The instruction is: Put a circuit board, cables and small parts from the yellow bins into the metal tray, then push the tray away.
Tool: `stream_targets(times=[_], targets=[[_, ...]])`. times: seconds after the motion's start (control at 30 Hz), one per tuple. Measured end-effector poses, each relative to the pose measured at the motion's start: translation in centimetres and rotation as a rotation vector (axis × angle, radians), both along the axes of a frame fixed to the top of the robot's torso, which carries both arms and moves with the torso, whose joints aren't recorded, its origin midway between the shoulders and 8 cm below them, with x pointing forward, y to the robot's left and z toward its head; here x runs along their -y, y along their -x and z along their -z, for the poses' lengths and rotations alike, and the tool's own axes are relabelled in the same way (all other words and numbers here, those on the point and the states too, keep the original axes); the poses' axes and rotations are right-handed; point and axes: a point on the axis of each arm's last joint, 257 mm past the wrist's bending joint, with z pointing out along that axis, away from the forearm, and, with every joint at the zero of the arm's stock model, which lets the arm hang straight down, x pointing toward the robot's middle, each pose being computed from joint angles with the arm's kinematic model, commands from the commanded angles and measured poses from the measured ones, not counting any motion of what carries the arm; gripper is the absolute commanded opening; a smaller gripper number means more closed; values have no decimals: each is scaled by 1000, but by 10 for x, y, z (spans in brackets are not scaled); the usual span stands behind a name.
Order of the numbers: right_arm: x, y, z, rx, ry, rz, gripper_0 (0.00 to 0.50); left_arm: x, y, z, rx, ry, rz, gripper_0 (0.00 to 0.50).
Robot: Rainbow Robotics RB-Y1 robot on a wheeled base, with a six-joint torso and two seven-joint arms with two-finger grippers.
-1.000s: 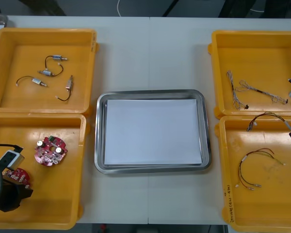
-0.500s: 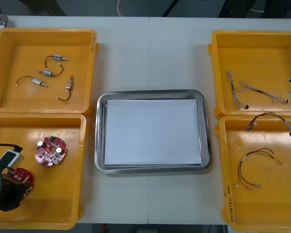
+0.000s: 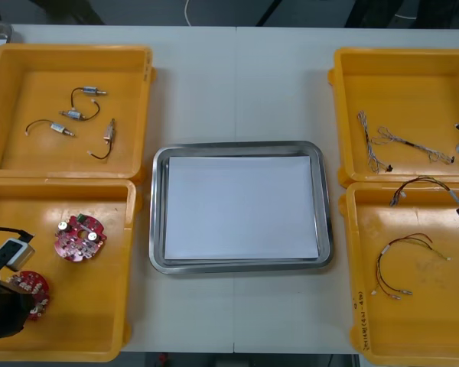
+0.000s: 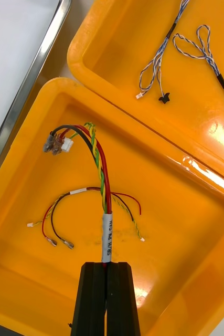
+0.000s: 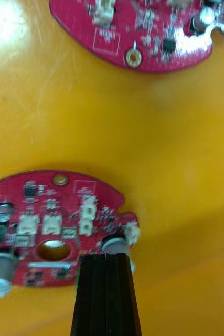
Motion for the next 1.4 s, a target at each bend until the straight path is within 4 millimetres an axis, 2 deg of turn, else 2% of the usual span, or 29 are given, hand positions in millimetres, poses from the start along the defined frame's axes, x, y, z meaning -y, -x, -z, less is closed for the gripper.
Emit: stream_targets(times=[0.47, 0.77, 0.9, 1.07, 1.1, 1.13, 1.17, 1.4], targets=[[0, 0, 0, 0, 0, 0, 0, -1, -5, -50, -18, -16, 27, 0], [0, 0, 0, 0, 0, 0, 0, 4, -9, -87, -29, 34, 38, 0], [0, 0, 0, 1, 1, 1, 0, 4, -10, -95, -32, 37, 44, 0], [0, 0, 0, 1, 1, 1, 0, 5, -11, -97, -29, 39, 47, 2], [0, 0, 0, 1, 1, 1, 0, 5, -11, -97, -29, 39, 47, 26], [0, 0, 0, 1, 1, 1, 0, 6, -11, -97, -29, 39, 47, 313], [0, 0, 0, 1, 1, 1, 0, 6, -11, -97, -29, 40, 47, 500], [0, 0, 0, 1, 1, 2, 0, 7, -11, -97, -30, 44, 49, 500]])
